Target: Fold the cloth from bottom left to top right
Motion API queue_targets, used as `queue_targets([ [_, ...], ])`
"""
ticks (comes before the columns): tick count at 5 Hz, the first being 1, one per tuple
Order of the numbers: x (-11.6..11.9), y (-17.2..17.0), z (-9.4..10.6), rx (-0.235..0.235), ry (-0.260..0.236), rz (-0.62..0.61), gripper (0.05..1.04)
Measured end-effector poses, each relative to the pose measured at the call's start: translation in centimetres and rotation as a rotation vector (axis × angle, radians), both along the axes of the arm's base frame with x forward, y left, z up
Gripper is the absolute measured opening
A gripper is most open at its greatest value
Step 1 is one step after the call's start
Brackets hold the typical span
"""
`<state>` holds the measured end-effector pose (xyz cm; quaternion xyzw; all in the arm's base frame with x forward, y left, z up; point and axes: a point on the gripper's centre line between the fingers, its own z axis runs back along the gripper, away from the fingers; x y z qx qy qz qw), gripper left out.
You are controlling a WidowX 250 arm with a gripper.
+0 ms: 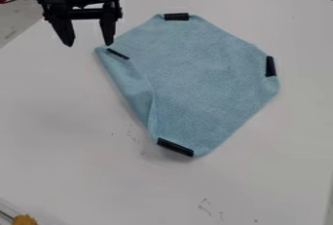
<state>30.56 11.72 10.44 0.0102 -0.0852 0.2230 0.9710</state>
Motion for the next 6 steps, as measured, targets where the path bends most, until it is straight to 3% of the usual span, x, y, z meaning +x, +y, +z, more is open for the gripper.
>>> queue_targets([
  [1, 0.0, -0.1, -0.9, -0.009, 0.024, 0.022, 0.999],
  [2, 1.8, -1.0, -1.7, 0.000, -0.010, 0.272, 0.999],
  [3, 3.5, -2.0, -2.4, 0.015, -0.078, 0.517, 0.999],
  [4, 5.7, -1.7, -4.3, -0.024, -0.152, 0.657, 0.999],
  [5, 7.1, -0.7, -5.6, 0.033, -0.128, 0.735, 0.999],
  [6, 8.1, -0.4, -6.9, 0.040, -0.090, 0.753, 0.999],
])
